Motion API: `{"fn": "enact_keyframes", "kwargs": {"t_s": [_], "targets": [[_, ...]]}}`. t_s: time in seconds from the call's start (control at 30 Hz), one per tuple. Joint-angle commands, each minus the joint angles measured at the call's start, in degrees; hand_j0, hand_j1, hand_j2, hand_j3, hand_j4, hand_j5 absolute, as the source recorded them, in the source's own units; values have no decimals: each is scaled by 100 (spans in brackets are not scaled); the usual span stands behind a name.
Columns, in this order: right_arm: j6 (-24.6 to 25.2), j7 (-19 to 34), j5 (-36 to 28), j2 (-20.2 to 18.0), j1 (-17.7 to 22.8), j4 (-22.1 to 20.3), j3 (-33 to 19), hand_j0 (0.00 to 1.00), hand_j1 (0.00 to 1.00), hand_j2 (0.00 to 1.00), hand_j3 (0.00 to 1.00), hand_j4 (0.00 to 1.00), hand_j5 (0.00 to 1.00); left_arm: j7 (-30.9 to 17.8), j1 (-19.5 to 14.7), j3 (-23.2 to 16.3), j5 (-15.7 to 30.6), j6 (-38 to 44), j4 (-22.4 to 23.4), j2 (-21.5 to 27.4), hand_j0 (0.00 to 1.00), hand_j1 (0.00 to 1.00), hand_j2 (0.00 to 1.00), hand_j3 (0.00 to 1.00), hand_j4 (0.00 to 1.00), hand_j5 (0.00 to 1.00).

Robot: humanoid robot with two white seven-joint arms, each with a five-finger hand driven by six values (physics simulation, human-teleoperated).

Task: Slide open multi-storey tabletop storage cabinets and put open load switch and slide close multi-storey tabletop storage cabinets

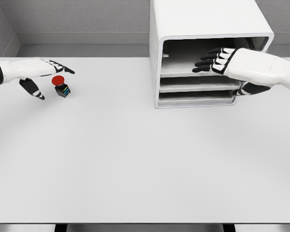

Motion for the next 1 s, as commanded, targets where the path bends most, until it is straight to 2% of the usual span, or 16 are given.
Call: {"fn": "enact_keyframes", "kwargs": {"t_s": [0.0, 0.1, 0.13, 0.2, 0.33, 0.4, 0.53, 0.63, 0.8, 0.87, 0.97], "targets": [[10, -2, 10, 177, -9, 285, 523, 100, 100, 100, 100, 100, 100, -44, 0, 17, 12, 11, 300, -213, 100, 100, 100, 100, 100, 100], [10, -2, 27, 397, -325, 627, 594, 100, 100, 100, 100, 100, 100, -44, -62, 26, 12, 11, 722, -432, 100, 100, 100, 100, 100, 100], [10, -2, 27, 485, -466, 838, 629, 100, 100, 100, 100, 100, 100, -52, -62, 35, 3, 11, 731, -450, 100, 100, 100, 100, 100, 100], [10, -2, 27, 599, -659, 1005, 936, 100, 100, 100, 100, 100, 100, -52, -97, 43, 3, 11, 801, -450, 100, 100, 100, 100, 100, 100], [10, -2, 89, 766, -818, 1339, 1104, 100, 100, 100, 100, 100, 100, -52, -123, 52, -137, 11, 881, -547, 100, 100, 100, 100, 100, 100], [10, -2, 98, 960, -1063, 1866, 1148, 100, 100, 100, 100, 100, 100, -52, -132, 52, -146, 11, 907, -564, 98, 98, 98, 98, 98, 98], [10, -2, 203, 986, -1125, 2376, 1174, 100, 100, 100, 100, 100, 100, -61, -150, 70, -155, 11, 916, -573, 79, 79, 79, 79, 79, 79], [10, -2, 273, 986, -1187, 2728, 1192, 100, 100, 100, 100, 100, 100, -61, -176, 61, -155, 11, 1004, -582, 76, 76, 76, 76, 76, 76], [10, -2, 273, 968, -1178, 2675, 1192, 100, 100, 100, 100, 100, 100, -61, -194, 61, -252, 11, 1065, -582, 76, 76, 76, 76, 76, 76], [10, -2, 282, 925, -1143, 2316, 1200, 100, 100, 100, 100, 100, 100, -61, -202, 61, -278, 11, 1065, -591, 74, 74, 74, 74, 74, 74], [10, -2, 282, 863, -1117, 2087, 1209, 100, 100, 100, 100, 100, 100, -61, -202, 61, -287, 11, 1065, -626, 73, 73, 73, 73, 73, 73]]}}
